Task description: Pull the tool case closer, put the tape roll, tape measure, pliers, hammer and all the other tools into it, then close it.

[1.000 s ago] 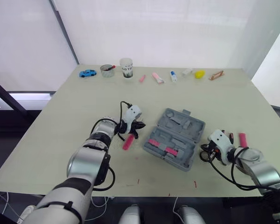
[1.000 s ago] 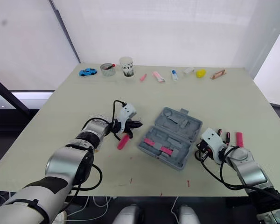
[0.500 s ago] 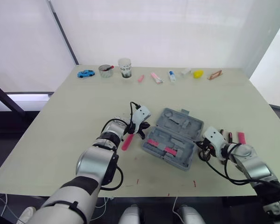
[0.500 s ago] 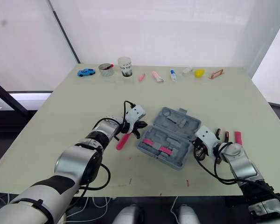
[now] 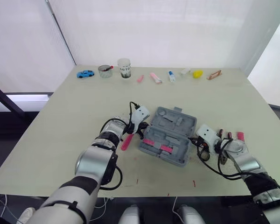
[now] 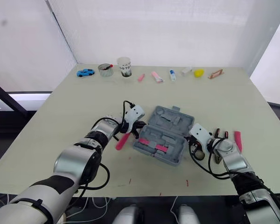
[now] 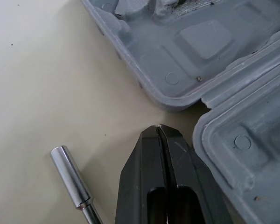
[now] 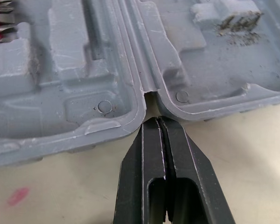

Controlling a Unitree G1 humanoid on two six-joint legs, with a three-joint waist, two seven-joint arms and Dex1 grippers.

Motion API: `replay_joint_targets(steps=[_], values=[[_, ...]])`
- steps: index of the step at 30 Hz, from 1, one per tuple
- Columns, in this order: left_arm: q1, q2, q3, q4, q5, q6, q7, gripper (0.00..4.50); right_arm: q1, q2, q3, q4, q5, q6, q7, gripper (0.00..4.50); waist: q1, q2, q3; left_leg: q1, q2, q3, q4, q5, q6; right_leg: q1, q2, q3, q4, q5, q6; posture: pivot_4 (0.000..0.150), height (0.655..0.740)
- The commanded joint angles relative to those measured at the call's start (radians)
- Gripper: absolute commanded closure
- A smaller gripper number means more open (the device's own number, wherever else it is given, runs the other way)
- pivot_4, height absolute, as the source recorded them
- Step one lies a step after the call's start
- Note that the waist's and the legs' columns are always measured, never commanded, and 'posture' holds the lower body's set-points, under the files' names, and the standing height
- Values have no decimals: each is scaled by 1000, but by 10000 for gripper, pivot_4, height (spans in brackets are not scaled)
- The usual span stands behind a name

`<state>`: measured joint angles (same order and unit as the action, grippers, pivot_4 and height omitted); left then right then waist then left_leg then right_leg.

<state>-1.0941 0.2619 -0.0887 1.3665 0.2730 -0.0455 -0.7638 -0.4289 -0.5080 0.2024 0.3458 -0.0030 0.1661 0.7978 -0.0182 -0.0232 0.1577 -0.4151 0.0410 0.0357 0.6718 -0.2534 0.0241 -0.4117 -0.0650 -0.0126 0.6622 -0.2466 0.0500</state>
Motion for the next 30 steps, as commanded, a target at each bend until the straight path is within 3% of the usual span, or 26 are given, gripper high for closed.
replay_joint_targets(steps=[1,30], values=[[2,21,-9,3,18,16,16,44421,-28,1,7,10,-4,-70,31,45000,-1,0,0,0,0,0,0,0,0,0,0,0,0,0,0,1500,7400],[62,17,-6,-25,-28,8,-257,44421,35,-2,-26,14,13,-171,83,45000,3,0,0,1,0,1,0,0,0,0,0,1,0,0,0,1500,7400]])
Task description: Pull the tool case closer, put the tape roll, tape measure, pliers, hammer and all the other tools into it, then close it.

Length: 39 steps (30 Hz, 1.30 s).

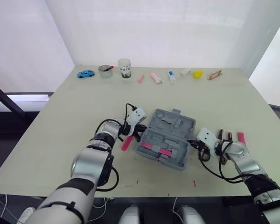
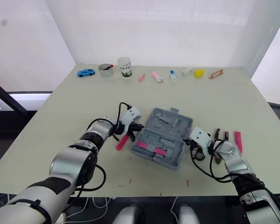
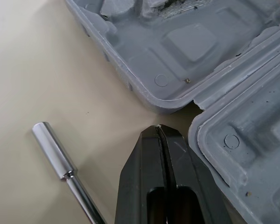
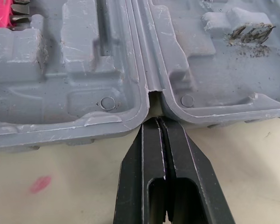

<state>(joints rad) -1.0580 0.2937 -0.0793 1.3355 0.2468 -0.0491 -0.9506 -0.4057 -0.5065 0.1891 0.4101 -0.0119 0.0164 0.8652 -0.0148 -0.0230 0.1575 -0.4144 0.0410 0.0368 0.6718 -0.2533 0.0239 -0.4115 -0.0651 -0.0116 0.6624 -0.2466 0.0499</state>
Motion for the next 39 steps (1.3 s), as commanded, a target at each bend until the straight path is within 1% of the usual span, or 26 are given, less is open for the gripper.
replay_joint_targets(steps=[1,5,11,22,26,29,32,39], values=[[30,-13,-17,2,-5,12,-95,44421,21,-5,-15,-64,27,-18,22,45000,0,0,0,0,0,0,0,0,0,0,0,0,0,0,0,1500,7400],[40,-9,6,-14,-46,42,-168,44421,50,-7,-17,-113,36,-1,31,45000,0,0,0,0,0,0,0,0,0,0,0,0,0,0,0,1500,7400],[72,9,1,-63,-79,84,-283,44421,86,-7,-19,-184,45,24,38,45000,0,0,0,0,0,0,0,0,0,0,0,0,0,0,0,1500,7400],[147,60,-12,-177,-114,146,-377,44421,101,7,-4,-218,45,39,49,45000,-1,0,0,1,0,0,1,0,0,0,0,0,2,0,0,1500,7400],[184,74,-18,-254,-139,194,-408,44421,109,10,-5,-230,44,41,53,45000,0,1,0,1,0,0,1,0,0,0,0,0,2,0,0,1500,7400],[231,82,-15,-350,-166,272,-406,44421,123,6,-9,-245,48,41,60,45000,0,1,0,1,0,-1,1,0,0,0,0,0,2,0,0,1500,7400],[286,79,6,-470,-209,390,-369,44421,138,-2,-13,-255,51,39,66,45000,2,1,0,1,0,-1,1,0,0,0,0,0,2,0,0,1500,7400],[482,111,-9,-835,-279,595,-322,44421,167,-20,-24,-276,60,43,75,45000,2,2,-1,1,0,-1,1,0,0,1,0,1,2,0,0,1500,7400]])
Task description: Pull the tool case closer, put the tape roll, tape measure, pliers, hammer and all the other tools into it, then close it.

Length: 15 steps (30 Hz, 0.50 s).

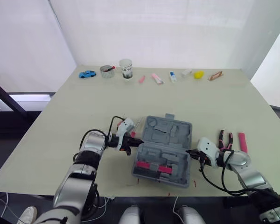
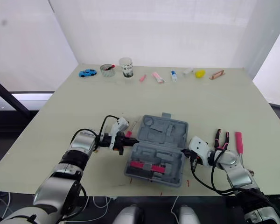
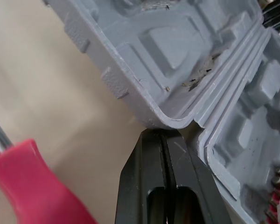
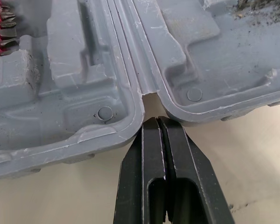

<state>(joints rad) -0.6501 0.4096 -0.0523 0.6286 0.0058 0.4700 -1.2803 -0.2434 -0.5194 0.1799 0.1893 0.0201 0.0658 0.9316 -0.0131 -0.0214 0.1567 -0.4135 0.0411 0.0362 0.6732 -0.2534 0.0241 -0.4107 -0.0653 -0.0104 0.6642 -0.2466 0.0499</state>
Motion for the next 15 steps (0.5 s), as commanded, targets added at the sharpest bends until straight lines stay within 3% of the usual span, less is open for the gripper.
replay_joint_targets(steps=[1,6,15], values=[[101,3,-46,-177,-42,94,11,44421,8,-11,-12,-58,30,-5,13,45000,0,0,0,0,0,0,0,0,0,0,0,0,0,0,0,1500,7400],[185,36,-90,-333,-71,173,23,44421,22,-16,-2,-76,38,5,24,45000,0,0,0,0,0,0,0,0,0,0,0,0,1,0,0,1500,7400],[243,98,-159,-412,-89,173,28,44421,76,-24,-5,-140,54,39,34,45000,1,0,0,0,0,0,1,0,0,0,0,0,0,0,0,1500,7400]])
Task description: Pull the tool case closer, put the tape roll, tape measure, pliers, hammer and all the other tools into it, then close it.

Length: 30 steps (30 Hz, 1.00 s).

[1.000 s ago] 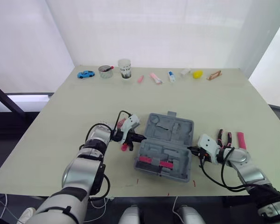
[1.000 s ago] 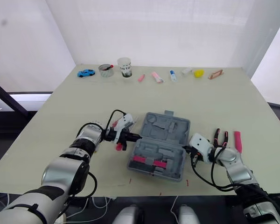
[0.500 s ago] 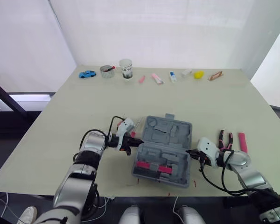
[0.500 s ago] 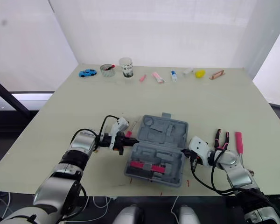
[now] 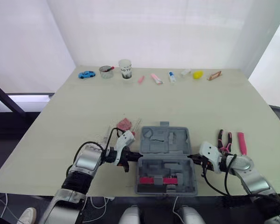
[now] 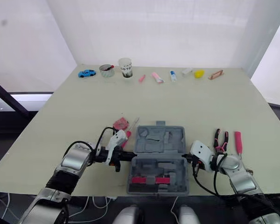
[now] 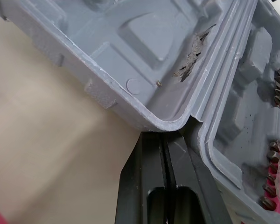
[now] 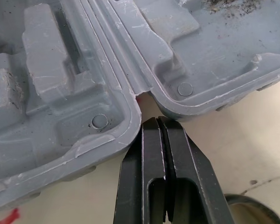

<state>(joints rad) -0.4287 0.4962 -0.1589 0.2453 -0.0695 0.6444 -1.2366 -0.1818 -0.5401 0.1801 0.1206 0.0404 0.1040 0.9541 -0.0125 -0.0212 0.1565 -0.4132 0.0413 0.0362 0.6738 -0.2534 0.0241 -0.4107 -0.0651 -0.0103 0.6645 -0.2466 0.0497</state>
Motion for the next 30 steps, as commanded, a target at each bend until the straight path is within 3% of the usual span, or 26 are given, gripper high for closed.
replay_joint_targets(steps=[1,14,30], values=[[24,21,-62,-30,-12,-9,-21,44421,27,-7,-6,-83,36,6,12,45000,1,0,0,0,0,0,0,0,0,0,0,0,0,0,0,1500,7400],[42,83,-122,-54,-52,-38,-57,44421,55,-5,-19,-105,39,21,-26,45000,0,0,0,0,0,1,0,0,0,0,0,1,0,0,0,1500,7400],[-17,63,-171,52,-17,-108,-18,44421,84,-15,-11,-139,47,59,-46,45000,5,1,-1,0,0,1,1,0,0,1,0,1,0,0,0,1500,7400]])
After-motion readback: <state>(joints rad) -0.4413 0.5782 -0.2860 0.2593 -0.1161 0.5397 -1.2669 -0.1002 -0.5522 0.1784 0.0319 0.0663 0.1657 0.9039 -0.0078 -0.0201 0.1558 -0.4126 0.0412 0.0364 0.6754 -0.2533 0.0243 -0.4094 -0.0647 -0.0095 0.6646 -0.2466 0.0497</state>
